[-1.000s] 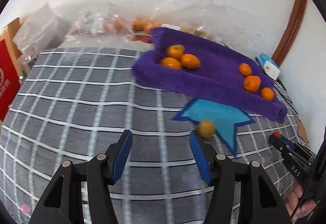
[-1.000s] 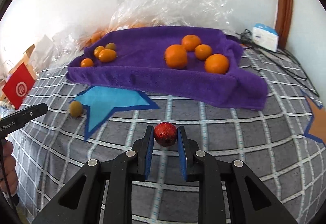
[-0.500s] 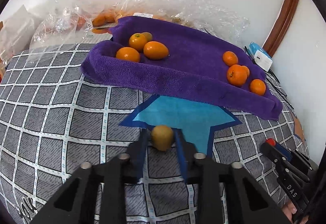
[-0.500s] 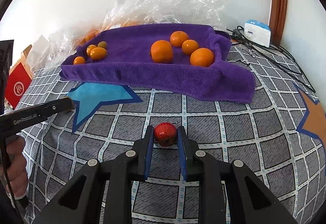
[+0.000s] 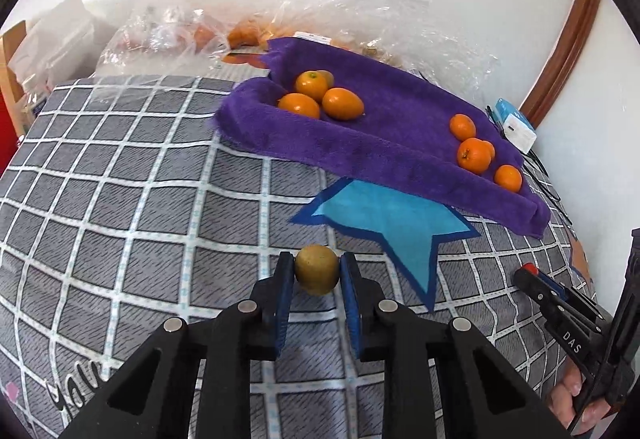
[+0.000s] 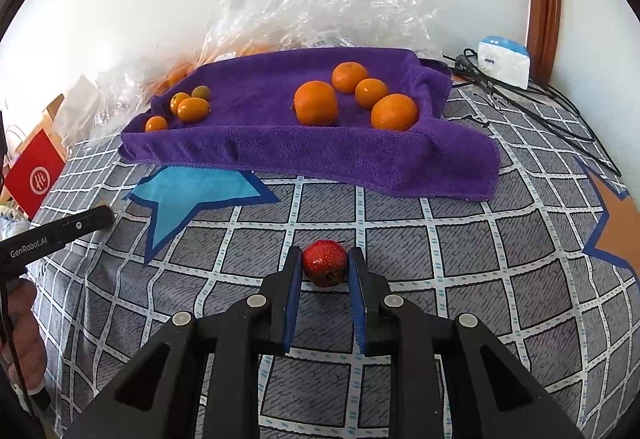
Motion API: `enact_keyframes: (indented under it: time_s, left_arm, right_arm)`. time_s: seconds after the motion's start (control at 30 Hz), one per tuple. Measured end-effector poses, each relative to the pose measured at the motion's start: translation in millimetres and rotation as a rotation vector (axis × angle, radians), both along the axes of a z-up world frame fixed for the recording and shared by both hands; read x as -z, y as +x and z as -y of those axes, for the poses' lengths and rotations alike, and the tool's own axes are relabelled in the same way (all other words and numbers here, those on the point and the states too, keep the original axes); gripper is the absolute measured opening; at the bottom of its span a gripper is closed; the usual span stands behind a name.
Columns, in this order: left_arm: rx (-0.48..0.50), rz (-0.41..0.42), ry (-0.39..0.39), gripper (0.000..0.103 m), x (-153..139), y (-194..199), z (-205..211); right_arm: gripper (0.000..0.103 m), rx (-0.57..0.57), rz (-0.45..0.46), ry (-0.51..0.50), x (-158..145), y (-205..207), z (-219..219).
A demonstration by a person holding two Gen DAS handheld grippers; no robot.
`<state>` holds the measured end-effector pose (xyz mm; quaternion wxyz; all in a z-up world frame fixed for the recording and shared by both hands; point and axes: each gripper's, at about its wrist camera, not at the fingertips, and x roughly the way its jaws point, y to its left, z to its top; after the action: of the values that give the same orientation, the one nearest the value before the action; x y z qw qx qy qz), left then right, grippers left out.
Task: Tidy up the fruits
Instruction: 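Grasp the small yellow-green fruit with the left gripper while the right gripper holds the red fruit, then carry both held fruits over the purple towel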
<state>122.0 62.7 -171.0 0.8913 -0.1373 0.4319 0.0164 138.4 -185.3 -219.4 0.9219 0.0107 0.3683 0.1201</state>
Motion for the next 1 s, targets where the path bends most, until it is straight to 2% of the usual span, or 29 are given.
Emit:
enact_keyframes:
  time_s: [0.33,0.57,0.8,1.0]
  left_arm:
    - [-0.045,0.031,-0.008,0.023,-19.6,-16.3,-23.2]
    - [-0.06,0.06,-0.001,0.023,-39.2,-14.9,-28.3]
    - [-0.057,0.078,-0.017,0.023,-54.3,-1.8,-25.9]
    - [-0.055,0.085,-0.024,0.023,-64.6,15.0,-24.2]
  right_arm:
    - [0.023,-0.003,-0.004,0.004,-1.9,-1.1,-1.5]
    - [0.023,-0.013,-0.038,0.005,-3.5,2.1,-5.1]
    - [0.023,-0.015,0.032,0.002,-40.0,0.6,-4.6]
    - [0.023,0.012,0.06,0.001,-66.0,24.9,-0.8]
